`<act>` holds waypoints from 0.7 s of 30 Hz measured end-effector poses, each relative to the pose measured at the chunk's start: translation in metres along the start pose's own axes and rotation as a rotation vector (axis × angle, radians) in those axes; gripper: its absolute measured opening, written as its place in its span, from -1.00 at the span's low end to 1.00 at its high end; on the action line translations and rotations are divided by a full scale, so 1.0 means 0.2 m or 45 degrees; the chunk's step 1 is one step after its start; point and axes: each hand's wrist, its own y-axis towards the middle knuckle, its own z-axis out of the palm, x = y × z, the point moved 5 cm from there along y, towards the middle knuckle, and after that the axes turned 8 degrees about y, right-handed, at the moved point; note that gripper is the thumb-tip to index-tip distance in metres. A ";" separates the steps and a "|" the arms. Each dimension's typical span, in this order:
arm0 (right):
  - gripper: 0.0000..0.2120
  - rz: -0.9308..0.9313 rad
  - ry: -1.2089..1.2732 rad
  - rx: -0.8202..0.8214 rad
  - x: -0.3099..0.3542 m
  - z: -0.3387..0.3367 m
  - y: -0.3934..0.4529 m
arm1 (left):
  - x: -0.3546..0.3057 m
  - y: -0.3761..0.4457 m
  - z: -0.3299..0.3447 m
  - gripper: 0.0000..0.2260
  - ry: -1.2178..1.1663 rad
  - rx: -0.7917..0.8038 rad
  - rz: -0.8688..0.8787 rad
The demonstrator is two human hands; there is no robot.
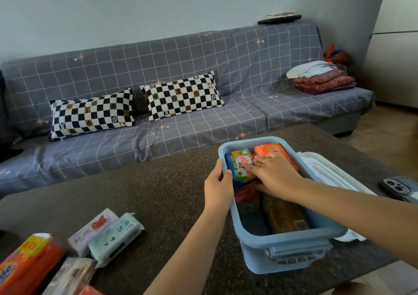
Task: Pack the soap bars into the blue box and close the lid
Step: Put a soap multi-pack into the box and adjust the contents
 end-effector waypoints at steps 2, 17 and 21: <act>-0.38 0.021 -0.010 -0.025 -0.01 0.01 0.02 | -0.01 -0.01 0.00 -0.56 0.010 0.004 0.003; -0.29 0.156 0.050 -0.122 -0.02 0.05 0.03 | -0.02 -0.04 -0.01 -0.56 0.003 -0.019 -0.015; -0.32 0.164 0.075 -0.148 -0.02 0.07 0.03 | -0.03 -0.05 -0.01 -0.58 -0.006 -0.031 -0.007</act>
